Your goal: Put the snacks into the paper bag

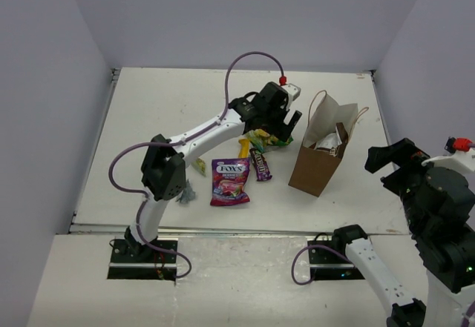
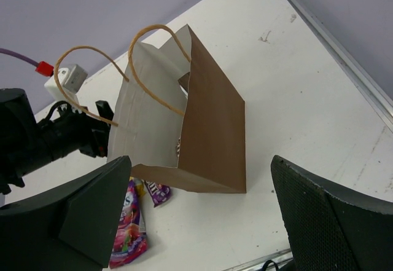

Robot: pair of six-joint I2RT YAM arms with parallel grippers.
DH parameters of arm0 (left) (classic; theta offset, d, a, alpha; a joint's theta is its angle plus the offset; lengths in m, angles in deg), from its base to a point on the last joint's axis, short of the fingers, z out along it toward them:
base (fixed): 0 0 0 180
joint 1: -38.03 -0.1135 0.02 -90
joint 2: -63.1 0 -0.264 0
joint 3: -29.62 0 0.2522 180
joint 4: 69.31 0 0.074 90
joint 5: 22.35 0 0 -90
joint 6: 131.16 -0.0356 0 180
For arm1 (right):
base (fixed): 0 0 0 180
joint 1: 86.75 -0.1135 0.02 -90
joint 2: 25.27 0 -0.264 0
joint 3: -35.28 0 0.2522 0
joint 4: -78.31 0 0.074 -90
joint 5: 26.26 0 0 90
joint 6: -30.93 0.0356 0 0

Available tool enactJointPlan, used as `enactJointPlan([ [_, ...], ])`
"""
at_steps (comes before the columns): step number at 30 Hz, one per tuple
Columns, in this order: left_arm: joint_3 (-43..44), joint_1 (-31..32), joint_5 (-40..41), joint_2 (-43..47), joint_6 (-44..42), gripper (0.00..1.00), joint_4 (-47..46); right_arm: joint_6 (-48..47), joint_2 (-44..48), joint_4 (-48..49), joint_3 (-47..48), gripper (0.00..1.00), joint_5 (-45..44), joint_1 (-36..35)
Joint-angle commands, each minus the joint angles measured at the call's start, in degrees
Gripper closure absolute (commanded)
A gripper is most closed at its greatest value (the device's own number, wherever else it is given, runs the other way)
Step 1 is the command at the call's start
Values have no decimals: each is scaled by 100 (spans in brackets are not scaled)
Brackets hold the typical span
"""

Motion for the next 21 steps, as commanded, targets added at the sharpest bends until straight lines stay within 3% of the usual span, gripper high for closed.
enactJointPlan([
  [1,383,29,652,-223,-1144,0,133,-81,-89,-13,99,1,98,25],
  [18,488,213,494,-1171,-2087,0,-659,-55,-292,-110,222,1,124,34],
  [21,559,143,502,-1409,-2008,14,-667,-55,-291,-136,222,1,80,25],
])
